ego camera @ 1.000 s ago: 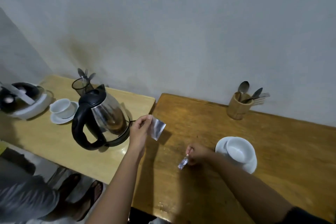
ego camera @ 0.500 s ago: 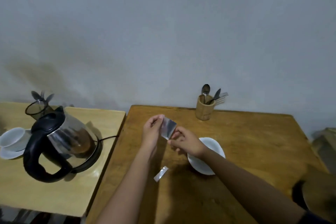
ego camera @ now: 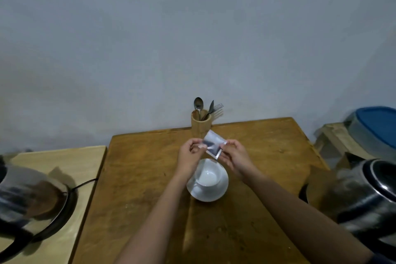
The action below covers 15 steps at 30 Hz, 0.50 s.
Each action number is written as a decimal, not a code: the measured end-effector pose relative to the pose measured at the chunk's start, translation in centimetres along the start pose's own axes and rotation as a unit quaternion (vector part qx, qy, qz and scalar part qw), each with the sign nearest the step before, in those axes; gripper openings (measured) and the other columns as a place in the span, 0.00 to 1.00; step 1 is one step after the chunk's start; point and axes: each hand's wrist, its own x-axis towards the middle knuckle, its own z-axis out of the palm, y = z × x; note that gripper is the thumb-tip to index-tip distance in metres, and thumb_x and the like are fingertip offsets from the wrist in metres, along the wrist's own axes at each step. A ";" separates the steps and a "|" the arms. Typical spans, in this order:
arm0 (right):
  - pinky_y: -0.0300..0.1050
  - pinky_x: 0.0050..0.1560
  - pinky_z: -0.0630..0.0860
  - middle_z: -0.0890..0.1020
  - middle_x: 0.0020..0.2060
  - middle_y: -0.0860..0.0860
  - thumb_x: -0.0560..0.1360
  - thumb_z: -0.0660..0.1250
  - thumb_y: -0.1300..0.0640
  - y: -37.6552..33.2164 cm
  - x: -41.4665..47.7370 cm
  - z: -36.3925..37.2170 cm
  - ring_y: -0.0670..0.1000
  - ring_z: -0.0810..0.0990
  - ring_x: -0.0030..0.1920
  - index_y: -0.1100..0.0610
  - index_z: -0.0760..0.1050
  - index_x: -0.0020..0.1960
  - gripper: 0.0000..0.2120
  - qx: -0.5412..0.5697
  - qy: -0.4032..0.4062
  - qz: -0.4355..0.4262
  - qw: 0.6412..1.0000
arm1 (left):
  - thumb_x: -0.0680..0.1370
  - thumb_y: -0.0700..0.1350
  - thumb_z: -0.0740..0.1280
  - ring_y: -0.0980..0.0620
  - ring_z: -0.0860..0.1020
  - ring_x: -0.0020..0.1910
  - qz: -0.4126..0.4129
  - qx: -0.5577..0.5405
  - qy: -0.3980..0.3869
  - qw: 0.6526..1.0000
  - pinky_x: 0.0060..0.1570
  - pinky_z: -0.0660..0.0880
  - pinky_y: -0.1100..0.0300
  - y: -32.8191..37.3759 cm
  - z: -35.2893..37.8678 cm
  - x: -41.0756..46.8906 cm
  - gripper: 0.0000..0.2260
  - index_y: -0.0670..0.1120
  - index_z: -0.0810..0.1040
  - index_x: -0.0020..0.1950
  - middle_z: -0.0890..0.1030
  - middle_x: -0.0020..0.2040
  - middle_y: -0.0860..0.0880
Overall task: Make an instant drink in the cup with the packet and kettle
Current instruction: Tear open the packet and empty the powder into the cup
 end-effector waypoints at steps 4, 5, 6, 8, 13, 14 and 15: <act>0.33 0.26 0.75 0.77 0.38 0.55 0.77 0.62 0.65 0.7 0.6 -1.1 0.49 0.76 0.34 0.57 0.69 0.45 0.05 -0.070 0.036 -0.004 0.997 | 0.72 0.33 0.69 0.56 0.74 0.37 -0.014 0.054 -0.058 0.997 0.35 0.74 0.73 -0.9 0.9 -0.1 0.13 0.44 0.73 0.52 0.76 0.39 0.51; 0.32 0.25 0.72 0.76 0.37 0.53 0.77 0.62 0.66 0.8 0.6 -1.5 0.48 0.75 0.33 0.56 0.69 0.44 0.06 -0.120 0.035 -0.016 0.992 | 0.71 0.32 0.69 0.56 0.74 0.36 -0.022 0.072 -0.078 0.994 0.37 0.74 0.70 -1.0 0.9 0.0 0.15 0.45 0.72 0.54 0.75 0.39 0.51; 0.31 0.24 0.71 0.75 0.36 0.52 0.76 0.63 0.66 0.8 0.5 -1.8 0.47 0.73 0.32 0.56 0.69 0.44 0.07 -0.161 0.027 -0.028 0.986 | 0.70 0.31 0.69 0.57 0.73 0.36 -0.028 0.086 -0.097 0.991 0.37 0.74 0.68 -1.1 0.9 0.1 0.18 0.46 0.71 0.56 0.74 0.39 0.51; 0.31 0.25 0.70 0.74 0.34 0.50 0.76 0.63 0.67 0.9 0.5 -2.3 0.46 0.72 0.32 0.57 0.69 0.45 0.06 -0.237 0.008 -0.053 0.970 | 0.70 0.31 0.69 0.57 0.73 0.35 -0.028 0.128 -0.127 0.983 0.36 0.74 0.67 -1.0 0.8 0.4 0.21 0.48 0.70 0.58 0.73 0.39 0.52; 0.35 0.33 0.67 0.71 0.31 0.48 0.75 0.63 0.67 1.2 0.9 -2.1 0.44 0.68 0.32 0.57 0.71 0.43 0.06 -0.387 -0.017 -0.139 0.911 | 0.72 0.38 0.69 0.53 0.72 0.40 0.051 0.332 -0.114 0.935 0.34 0.67 0.65 -1.7 0.9 1.2 0.08 0.42 0.79 0.50 0.75 0.45 0.48; 0.31 0.33 0.66 0.71 0.31 0.47 0.75 0.62 0.66 1.2 0.9 -2.0 0.43 0.68 0.32 0.59 0.72 0.44 0.04 -0.417 -0.026 -0.160 0.894 | 0.73 0.39 0.68 0.52 0.72 0.42 0.058 0.343 -0.107 0.932 0.36 0.66 0.64 -2.0 0.8 1.3 0.06 0.41 0.79 0.49 0.75 0.45 0.48; 0.30 0.32 0.67 0.71 0.31 0.46 0.75 0.62 0.66 1.1 1.0 -1.8 0.42 0.68 0.31 0.61 0.72 0.45 0.03 -0.444 -0.038 -0.182 0.877 | 0.74 0.40 0.67 0.52 0.72 0.43 0.060 0.351 -0.103 0.929 0.39 0.65 0.63 -2.2 0.7 1.4 0.06 0.41 0.80 0.48 0.74 0.45 0.48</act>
